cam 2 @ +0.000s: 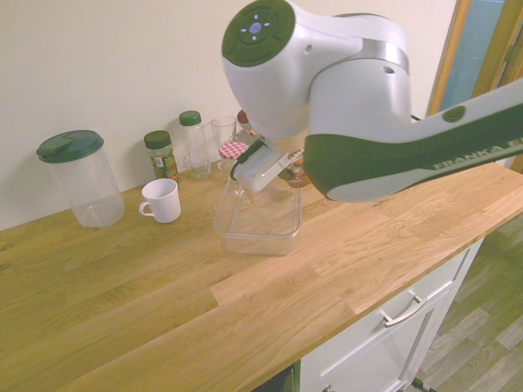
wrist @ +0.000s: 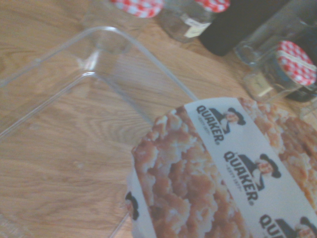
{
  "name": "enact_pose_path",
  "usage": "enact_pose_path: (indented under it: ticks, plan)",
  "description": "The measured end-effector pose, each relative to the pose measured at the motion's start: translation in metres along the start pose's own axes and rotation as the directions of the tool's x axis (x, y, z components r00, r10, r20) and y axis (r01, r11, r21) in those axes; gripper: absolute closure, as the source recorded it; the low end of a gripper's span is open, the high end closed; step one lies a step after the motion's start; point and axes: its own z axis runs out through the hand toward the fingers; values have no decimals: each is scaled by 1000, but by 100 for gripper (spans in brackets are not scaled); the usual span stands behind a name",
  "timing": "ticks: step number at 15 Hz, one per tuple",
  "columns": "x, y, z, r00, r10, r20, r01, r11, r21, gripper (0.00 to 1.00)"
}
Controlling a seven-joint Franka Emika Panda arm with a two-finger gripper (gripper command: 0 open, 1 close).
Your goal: Put the cereal into the container
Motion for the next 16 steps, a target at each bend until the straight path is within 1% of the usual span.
enact_pose_path:
  ticks: [1,4,6,8,10,12,16]
  plan:
    - [2,-8,1,999,-34,19,34,999,-3,100]
    - [12,-22,13,984,-124,128,126,992,-8,100]
    - [21,-24,29,971,-153,184,159,987,-16,100]
    - [31,-23,44,961,-169,220,179,983,-26,100]
    - [35,-24,55,952,-187,241,202,979,-37,100]
    - [28,-34,66,943,-217,252,235,971,-39,100]
    - [18,-54,79,908,-320,270,336,942,-14,100]
